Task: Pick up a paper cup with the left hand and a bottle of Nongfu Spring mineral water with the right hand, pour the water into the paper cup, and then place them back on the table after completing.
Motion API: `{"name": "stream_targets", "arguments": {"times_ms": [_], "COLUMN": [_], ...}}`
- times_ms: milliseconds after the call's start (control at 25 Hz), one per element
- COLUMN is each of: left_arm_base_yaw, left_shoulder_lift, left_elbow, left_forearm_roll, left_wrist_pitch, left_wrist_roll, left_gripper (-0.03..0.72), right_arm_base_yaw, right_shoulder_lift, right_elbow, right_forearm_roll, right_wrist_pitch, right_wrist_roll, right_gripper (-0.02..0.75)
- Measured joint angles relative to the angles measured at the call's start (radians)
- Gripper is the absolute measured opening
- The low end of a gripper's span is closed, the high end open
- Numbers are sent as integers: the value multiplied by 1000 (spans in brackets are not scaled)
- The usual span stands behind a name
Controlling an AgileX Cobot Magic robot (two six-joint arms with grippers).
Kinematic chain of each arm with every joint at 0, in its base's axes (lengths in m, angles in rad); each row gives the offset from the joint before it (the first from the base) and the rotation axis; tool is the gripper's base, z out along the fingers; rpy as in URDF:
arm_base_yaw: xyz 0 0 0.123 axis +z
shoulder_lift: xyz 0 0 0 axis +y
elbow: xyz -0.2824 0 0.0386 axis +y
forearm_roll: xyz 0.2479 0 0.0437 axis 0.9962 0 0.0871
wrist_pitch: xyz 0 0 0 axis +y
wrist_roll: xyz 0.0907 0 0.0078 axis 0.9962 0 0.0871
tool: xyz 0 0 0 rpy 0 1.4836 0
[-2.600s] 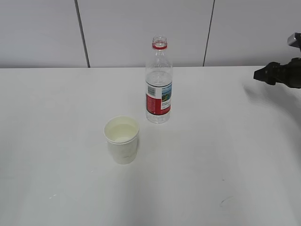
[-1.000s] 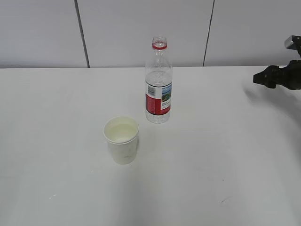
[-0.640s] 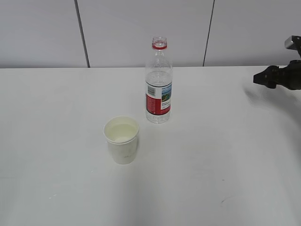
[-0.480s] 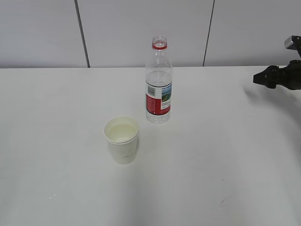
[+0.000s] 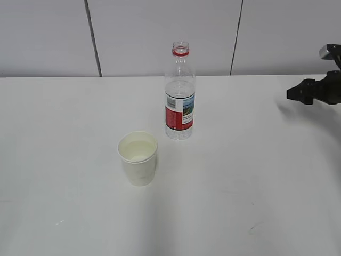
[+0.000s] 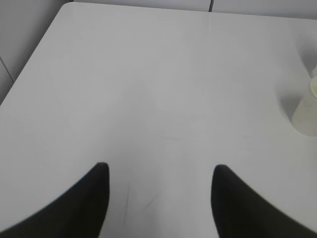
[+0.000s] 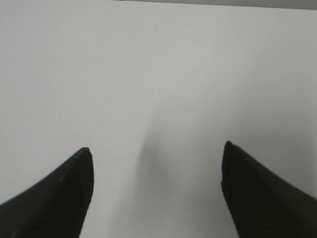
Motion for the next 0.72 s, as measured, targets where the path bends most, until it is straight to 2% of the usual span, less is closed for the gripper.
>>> {"name": "stream_targets", "arguments": {"times_ms": [240, 320, 440, 480, 720], "left_arm_base_yaw": [0, 0, 0, 0, 0], "left_shoulder_lift": [0, 0, 0, 0, 0], "left_elbow": [0, 0, 0, 0, 0], "left_forearm_roll": [0, 0, 0, 0, 0], "left_wrist_pitch": [0, 0, 0, 0, 0], "left_wrist_roll": [0, 0, 0, 0, 0], "left_gripper": [396, 396, 396, 396, 396], "right_arm_base_yaw": [-4, -9, -9, -9, -7], "right_shoulder_lift": [-5, -25, -85, -121, -349], "right_elbow": [0, 7, 68, 101, 333], "right_forearm_roll": [-41, -17, 147, 241, 643], "right_wrist_pitch": [-25, -34, -34, -32, 83], "right_wrist_roll": [7, 7, -79, -142, -496], "right_gripper": [593, 593, 593, 593, 592]}}
